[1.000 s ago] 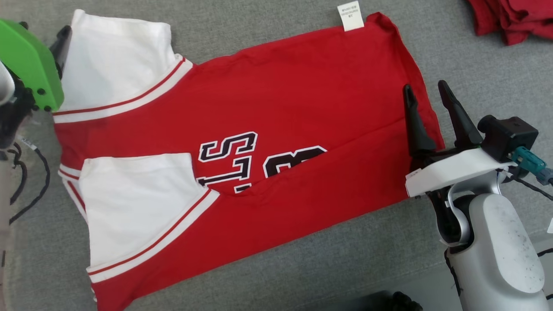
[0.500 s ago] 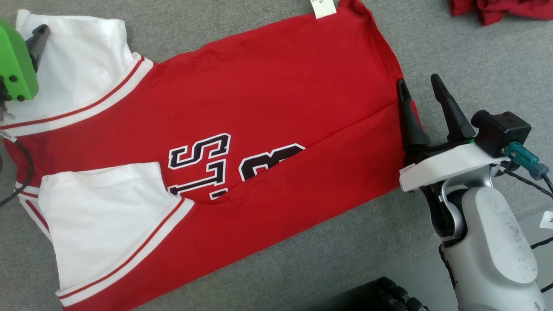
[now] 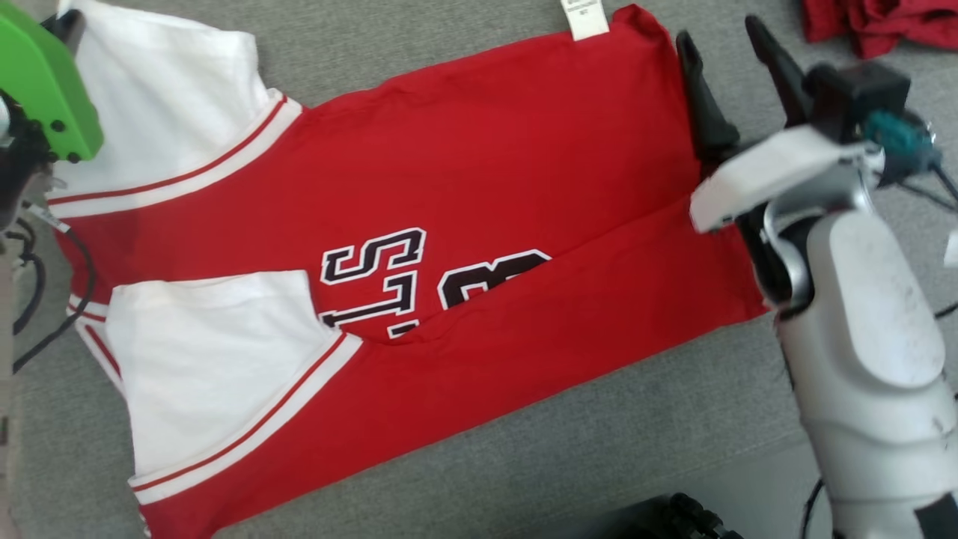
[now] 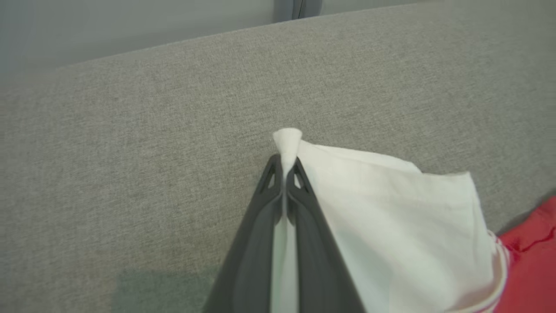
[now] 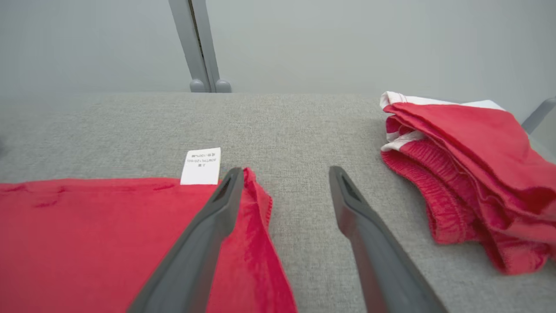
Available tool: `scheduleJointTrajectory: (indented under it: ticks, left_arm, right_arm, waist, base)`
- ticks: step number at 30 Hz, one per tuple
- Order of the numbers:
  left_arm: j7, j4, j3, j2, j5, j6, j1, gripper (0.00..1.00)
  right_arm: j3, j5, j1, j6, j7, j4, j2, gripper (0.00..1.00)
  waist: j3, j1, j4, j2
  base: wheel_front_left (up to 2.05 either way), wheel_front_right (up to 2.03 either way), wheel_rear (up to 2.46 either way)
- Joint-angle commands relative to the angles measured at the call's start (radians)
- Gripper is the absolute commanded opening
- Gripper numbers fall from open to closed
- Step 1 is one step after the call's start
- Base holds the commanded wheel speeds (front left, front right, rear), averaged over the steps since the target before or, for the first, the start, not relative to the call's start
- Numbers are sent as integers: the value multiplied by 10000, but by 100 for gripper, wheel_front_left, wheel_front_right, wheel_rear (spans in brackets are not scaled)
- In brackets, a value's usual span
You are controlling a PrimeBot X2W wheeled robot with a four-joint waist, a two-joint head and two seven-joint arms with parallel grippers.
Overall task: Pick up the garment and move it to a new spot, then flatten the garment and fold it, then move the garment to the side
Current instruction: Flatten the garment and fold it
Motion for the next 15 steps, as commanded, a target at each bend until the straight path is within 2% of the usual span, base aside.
scheduleJointTrajectory:
  ticks: [1, 5, 10, 11, 13, 15]
  left_arm:
    - [-172, -118, -9, -73, -83, -83, -113, 0]
    - [-589, -335, -100, -373, -228, -188, -10, 0]
    - [-930, -448, -291, -642, -363, -333, 240, 0]
    - [-996, -474, -311, -686, -385, -343, 262, 0]
    - [-1102, -459, -356, -760, -407, -357, 299, 0]
    - [-1201, -438, -390, -828, -444, -376, 339, 0]
  right_arm:
    - [59, -158, -446, -16, 338, 247, -236, 100]
    - [466, -510, -1407, -16, 1509, 1126, -826, 100]
    - [1101, -213, -1924, -16, 2905, 1898, -1526, 100]
    - [1167, -183, -1986, -16, 3066, 1946, -1662, 93]
    - [1272, -68, -1960, -16, 3267, 2016, -1766, 54]
    - [1350, 78, -1968, -16, 3476, 2068, -1889, 36]
  waist:
    - [-116, -1, 364, 0]
    - [-217, -1, 870, 0]
    - [-409, -1, 1349, 0]
    - [-439, -1, 1407, 0]
    - [-485, -1, 1485, 0]
    - [-530, -1, 1546, 0]
  base:
    - [0, 0, 0]
    - [0, 0, 0]
    - [0, 0, 0]
    - [0, 0, 0]
    - [0, 0, 0]
    - [0, 0, 0]
